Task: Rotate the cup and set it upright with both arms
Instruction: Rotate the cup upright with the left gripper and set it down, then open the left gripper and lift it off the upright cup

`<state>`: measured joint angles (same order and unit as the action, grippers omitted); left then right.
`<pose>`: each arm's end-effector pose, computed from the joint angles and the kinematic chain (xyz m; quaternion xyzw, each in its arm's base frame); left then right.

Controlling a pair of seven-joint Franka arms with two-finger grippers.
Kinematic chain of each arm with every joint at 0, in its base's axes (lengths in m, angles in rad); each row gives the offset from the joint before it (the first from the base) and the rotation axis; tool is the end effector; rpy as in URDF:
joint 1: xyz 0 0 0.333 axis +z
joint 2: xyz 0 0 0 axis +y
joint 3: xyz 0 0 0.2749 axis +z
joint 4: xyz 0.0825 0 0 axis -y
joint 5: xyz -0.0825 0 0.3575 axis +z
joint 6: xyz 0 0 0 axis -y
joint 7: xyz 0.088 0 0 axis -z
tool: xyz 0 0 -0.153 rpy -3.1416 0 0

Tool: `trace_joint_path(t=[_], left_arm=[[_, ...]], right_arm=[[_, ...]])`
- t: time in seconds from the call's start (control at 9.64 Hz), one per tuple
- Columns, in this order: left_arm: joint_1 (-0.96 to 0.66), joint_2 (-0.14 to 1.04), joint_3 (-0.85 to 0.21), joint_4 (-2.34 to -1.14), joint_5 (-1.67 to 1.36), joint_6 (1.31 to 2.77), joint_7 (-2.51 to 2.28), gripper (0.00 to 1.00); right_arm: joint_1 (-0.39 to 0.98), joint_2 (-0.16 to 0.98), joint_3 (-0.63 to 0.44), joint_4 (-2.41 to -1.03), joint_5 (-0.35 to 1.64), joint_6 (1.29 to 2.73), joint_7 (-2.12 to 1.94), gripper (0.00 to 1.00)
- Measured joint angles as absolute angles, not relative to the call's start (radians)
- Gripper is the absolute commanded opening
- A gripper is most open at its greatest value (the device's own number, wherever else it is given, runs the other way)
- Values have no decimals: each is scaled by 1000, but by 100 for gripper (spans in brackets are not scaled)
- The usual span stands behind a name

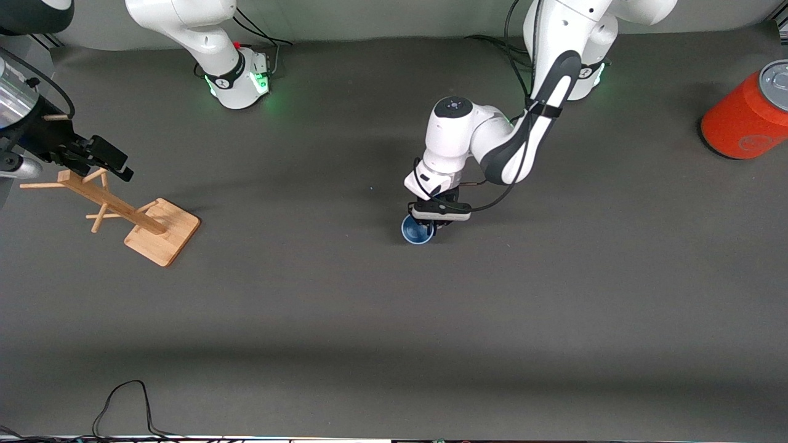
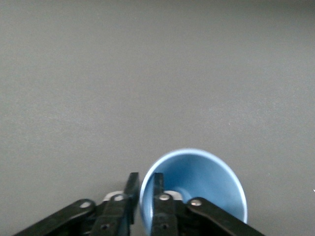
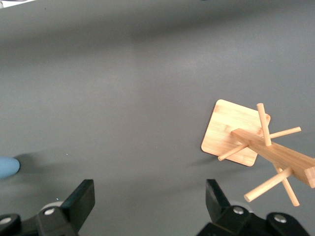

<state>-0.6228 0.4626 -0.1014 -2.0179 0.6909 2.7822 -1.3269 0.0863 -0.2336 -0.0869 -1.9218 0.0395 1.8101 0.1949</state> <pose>0.4418 -0.4152 0.1889 0.9782 0.0034 0.2012 0.0513 0.4874 0.0022 0.5182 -0.9927 0.1003 -0.0573 0.0352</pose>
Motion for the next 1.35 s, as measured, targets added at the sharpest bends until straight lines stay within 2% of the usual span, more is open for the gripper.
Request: trace_joint_path(t=[0.93,1.14,1.35], left_arm=[[-614,433,-101,-2005,697,2773,-1373,100],[-600,414,-108,-1989,623,2703,-1325,100],[-581,393,-119,-1892,346,2536,-1043,100]], right_arm=[[87,-299,-83,-1918,-49,1723,206,100],[88,-300,-83,-1909,-49,1722,210,100],[88,-302,-83,-1901,-49,1711,210,100]])
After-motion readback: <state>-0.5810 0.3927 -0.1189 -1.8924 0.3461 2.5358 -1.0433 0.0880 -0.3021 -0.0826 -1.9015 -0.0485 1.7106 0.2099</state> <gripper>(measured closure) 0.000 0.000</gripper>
